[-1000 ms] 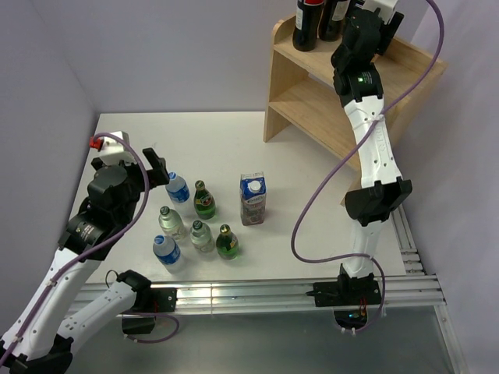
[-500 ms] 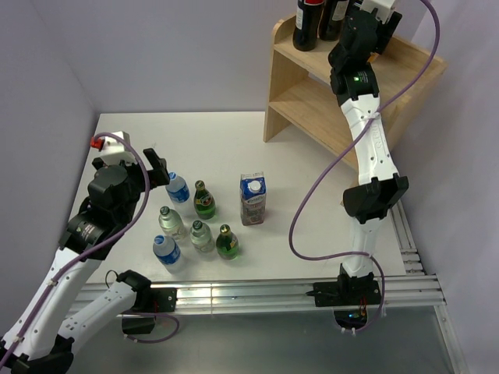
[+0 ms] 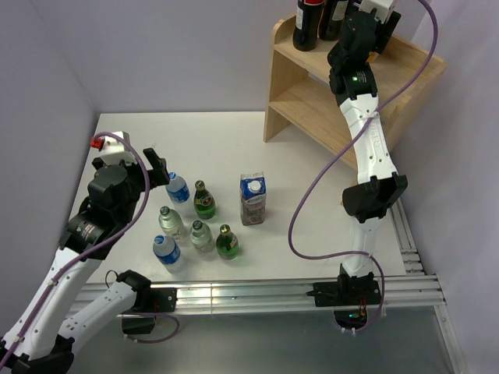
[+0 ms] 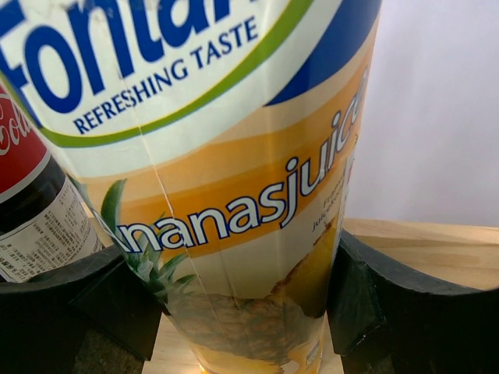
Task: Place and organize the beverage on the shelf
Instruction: Place the drink on the shelf.
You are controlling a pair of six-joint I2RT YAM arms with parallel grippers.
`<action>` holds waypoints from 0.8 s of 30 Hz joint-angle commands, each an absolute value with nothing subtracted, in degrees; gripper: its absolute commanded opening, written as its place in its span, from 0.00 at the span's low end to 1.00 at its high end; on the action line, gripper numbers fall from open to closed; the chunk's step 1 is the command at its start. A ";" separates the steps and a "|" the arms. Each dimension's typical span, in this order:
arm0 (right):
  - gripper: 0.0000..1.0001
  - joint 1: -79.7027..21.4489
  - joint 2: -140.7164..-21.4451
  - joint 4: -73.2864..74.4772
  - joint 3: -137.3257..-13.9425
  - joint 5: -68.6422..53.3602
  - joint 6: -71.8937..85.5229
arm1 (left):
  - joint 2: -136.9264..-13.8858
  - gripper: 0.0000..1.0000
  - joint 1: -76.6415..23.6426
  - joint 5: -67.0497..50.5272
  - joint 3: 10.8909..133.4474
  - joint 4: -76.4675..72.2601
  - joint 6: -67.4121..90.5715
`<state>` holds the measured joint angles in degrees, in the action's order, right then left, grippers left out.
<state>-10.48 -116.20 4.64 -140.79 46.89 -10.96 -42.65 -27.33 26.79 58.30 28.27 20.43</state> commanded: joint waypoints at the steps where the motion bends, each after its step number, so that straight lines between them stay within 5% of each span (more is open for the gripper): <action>1: 0.50 -9.32 -118.83 3.95 -139.84 43.33 -7.48 | -42.98 1.00 -26.98 25.49 58.18 26.46 20.13; 4: 0.62 -9.32 -117.43 4.22 -138.70 43.16 -7.03 | -43.42 1.00 -26.55 24.35 58.36 26.46 20.13; 15: 0.79 -9.40 -116.63 5.62 -138.69 42.63 -7.38 | -43.33 1.00 -25.31 22.33 58.36 26.28 20.13; 24: 0.84 -9.32 -114.61 5.80 -135.62 40.87 -6.15 | -43.33 0.99 -25.05 22.32 58.27 26.19 20.13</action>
